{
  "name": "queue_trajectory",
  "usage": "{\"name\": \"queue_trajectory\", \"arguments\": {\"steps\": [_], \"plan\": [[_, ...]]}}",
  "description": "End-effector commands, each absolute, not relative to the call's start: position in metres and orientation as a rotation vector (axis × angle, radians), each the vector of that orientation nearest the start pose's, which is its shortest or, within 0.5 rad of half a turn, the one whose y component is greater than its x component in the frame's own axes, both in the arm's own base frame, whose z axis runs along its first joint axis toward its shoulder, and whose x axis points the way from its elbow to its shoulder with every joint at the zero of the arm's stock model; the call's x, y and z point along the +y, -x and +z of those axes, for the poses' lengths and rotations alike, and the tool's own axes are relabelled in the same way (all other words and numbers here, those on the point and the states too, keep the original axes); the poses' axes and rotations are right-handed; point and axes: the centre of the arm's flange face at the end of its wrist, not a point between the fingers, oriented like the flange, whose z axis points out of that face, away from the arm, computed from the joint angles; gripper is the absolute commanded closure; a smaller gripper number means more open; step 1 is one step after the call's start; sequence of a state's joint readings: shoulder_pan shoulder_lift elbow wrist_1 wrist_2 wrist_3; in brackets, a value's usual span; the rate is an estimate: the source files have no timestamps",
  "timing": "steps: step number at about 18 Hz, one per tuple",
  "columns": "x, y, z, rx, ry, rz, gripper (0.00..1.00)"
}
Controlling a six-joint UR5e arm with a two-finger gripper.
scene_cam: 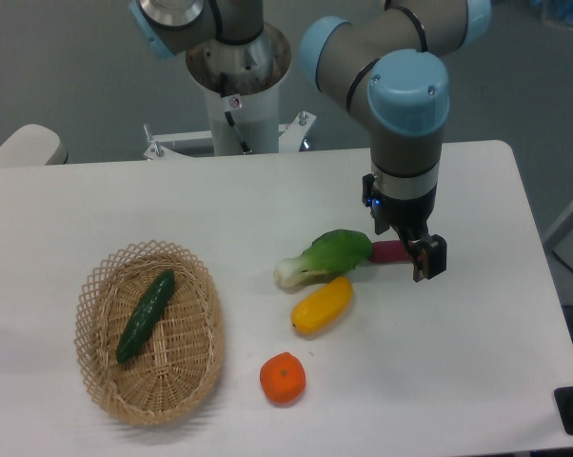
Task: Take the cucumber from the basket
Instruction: 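Move the gripper from beside the bok choy over to the wicker basket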
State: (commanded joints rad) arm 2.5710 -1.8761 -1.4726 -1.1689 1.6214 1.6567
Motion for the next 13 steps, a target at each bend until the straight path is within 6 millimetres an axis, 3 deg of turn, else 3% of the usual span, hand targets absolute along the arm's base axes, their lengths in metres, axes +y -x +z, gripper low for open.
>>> {"name": "queue_trajectory", "arguments": {"steps": [6,9,13], "plan": [[0.447,0.454,0.409,1.008,2.97,0.31,0.0],[0.459,0.431,0.395,0.993,2.975,0.277,0.0],[0.476,0.388,0.379,0.687,3.048,0.226,0.0]]}}
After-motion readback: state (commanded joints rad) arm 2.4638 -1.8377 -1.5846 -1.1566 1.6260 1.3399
